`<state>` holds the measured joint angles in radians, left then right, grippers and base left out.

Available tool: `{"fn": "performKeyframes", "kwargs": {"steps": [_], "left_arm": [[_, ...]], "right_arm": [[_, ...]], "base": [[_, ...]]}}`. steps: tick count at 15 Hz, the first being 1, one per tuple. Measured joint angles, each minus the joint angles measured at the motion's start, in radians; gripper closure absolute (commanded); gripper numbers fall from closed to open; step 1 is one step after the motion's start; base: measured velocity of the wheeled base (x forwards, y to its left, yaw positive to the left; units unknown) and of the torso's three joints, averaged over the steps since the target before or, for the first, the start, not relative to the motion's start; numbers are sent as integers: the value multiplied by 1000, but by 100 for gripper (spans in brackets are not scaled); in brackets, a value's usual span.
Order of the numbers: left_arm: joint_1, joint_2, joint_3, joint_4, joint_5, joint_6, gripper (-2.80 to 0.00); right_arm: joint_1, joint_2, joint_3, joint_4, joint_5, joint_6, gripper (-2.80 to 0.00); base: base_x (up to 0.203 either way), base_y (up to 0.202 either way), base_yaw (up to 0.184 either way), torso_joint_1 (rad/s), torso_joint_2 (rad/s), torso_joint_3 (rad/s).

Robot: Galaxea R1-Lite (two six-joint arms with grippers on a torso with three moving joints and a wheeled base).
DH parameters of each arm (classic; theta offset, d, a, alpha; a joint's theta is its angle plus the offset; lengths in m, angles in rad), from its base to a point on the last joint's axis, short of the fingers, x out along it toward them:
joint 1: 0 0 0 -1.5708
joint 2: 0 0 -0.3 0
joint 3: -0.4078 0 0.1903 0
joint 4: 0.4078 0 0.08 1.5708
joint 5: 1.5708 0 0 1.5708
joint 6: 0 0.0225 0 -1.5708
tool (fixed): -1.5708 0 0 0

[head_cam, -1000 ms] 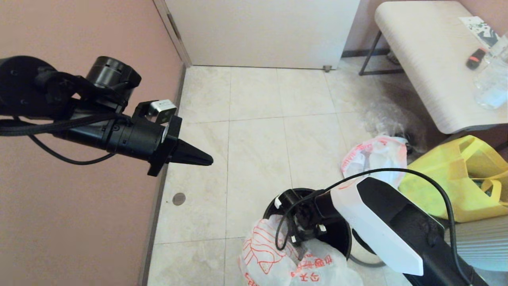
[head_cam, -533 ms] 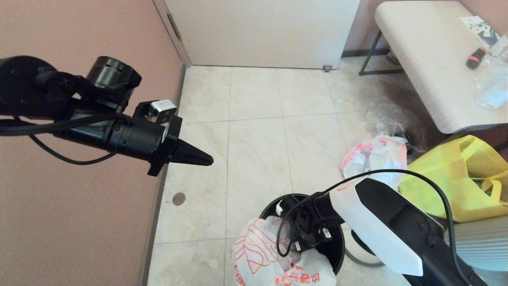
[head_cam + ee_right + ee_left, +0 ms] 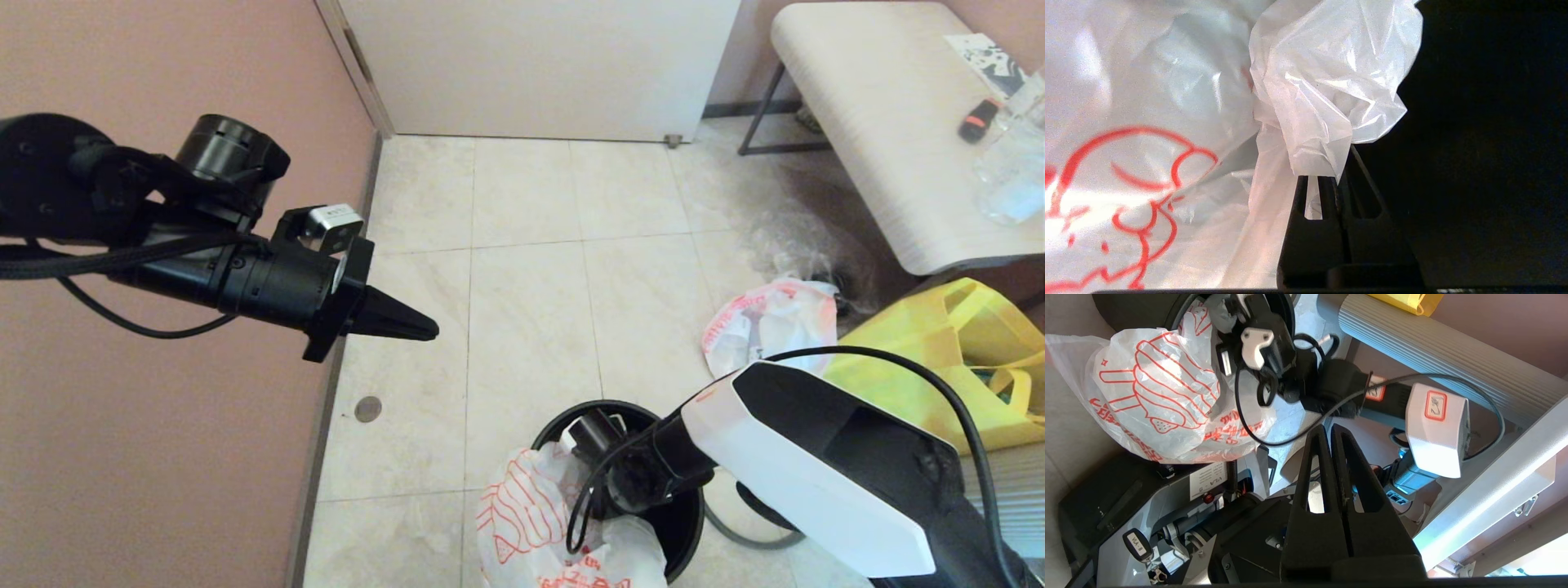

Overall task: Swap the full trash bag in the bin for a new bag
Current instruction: Put the new garbage bag on the trash can

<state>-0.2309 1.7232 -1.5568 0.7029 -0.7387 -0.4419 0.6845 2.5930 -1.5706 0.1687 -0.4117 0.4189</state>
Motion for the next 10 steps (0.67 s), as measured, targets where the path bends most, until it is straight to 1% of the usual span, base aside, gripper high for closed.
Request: {"fn": "performKeyframes", "kwargs": {"steps": [1,3,6,10], "left_arm": [[0,0,0,0,0,0,0],[-1,0,0,-1,0,0,0],[-2,2,0,0,0,0,0],[-5,9,-7,6,6,-4,0]], "right_arm": [[2,-7,22,-12,-11,0,-280],[2,-11,41,-68,-22,0,-280],[4,-45,82,-78,-23,0,-280],[3,-188,238,-80,-17,1,-280]], "base": [[0,0,0,0,0,0],[0,0,0,0,0,0],[0,0,0,0,0,0],[0,0,0,0,0,0]]}}
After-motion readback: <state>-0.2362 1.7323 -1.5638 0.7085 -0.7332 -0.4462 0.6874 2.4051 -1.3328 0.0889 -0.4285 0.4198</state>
